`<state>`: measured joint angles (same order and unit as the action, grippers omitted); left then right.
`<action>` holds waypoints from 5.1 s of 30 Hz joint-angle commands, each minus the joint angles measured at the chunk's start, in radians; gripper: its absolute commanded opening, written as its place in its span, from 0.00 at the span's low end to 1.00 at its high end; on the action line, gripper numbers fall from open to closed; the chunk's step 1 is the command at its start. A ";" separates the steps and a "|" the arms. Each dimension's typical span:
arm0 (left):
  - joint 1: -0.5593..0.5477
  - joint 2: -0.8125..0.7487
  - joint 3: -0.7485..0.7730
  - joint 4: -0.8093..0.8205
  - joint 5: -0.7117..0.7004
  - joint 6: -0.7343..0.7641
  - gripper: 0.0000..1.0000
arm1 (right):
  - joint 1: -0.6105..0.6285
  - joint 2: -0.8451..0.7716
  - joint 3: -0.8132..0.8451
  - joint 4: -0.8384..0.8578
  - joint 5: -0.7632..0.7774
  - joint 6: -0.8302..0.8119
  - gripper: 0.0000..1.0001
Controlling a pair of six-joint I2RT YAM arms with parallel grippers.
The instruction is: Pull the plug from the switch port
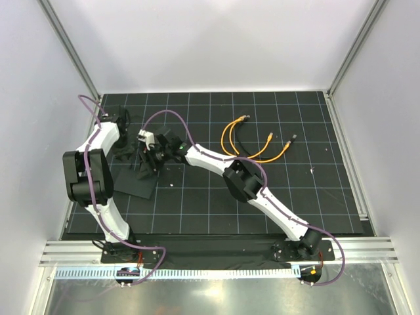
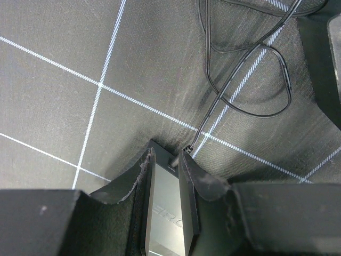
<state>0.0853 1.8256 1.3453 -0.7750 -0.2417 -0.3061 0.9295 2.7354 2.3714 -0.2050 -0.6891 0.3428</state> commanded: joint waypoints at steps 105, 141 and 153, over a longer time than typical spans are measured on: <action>-0.035 0.067 -0.112 -0.072 -0.122 0.081 0.00 | 0.175 -0.462 -0.563 0.194 0.264 -0.041 0.50; 0.128 0.052 -0.112 0.037 0.149 0.068 0.00 | 0.169 -0.158 -0.265 -0.195 0.206 -0.171 0.19; 0.126 0.040 -0.089 0.143 0.167 0.025 0.00 | 0.164 -0.051 -0.107 -0.342 0.195 -0.185 0.19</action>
<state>0.2054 1.8614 1.2335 -0.8219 -0.1028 -0.2356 1.0954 2.5946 2.2467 -0.3668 -0.5461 0.1932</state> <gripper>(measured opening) 0.132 0.190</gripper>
